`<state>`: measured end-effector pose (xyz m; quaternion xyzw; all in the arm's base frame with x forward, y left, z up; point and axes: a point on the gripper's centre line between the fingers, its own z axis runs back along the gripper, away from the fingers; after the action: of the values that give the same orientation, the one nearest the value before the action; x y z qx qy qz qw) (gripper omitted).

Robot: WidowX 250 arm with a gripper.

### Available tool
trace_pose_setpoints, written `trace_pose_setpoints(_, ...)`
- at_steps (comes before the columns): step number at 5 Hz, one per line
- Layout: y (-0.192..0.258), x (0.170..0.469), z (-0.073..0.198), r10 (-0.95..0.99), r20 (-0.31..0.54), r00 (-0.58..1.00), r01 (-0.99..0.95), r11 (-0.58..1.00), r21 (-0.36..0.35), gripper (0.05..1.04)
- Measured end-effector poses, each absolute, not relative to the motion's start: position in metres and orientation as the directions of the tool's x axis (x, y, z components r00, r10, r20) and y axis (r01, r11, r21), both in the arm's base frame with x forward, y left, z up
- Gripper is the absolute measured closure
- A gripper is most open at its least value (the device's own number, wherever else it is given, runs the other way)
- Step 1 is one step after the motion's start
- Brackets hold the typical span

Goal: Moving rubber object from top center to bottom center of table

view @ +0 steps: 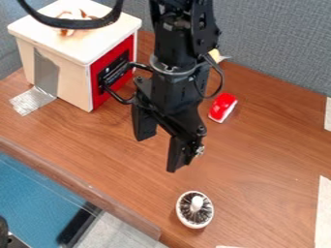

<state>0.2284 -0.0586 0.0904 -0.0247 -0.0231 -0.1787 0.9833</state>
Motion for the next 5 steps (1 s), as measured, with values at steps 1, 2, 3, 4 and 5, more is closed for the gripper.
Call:
trace_pose_setpoints(1,-0.059,0.227,0.085,-0.348,0.028,0.937,0.349,0.936,-0.044,0.084)
trace_pose_setpoints(2,-0.061,0.261,0.079,-0.357,-0.007,0.934,0.357,0.934,-0.017,0.084)
trace_pose_setpoints(3,-0.068,0.305,0.071,-0.34,-0.018,0.94,0.34,0.94,-0.001,0.084)
trace_pose_setpoints(4,-0.074,0.341,0.068,-0.297,-0.006,0.955,0.297,0.955,0.013,0.084)
trace_pose_setpoints(5,-0.076,0.373,0.06,-0.275,0.007,0.962,0.274,0.961,0.04,0.084)
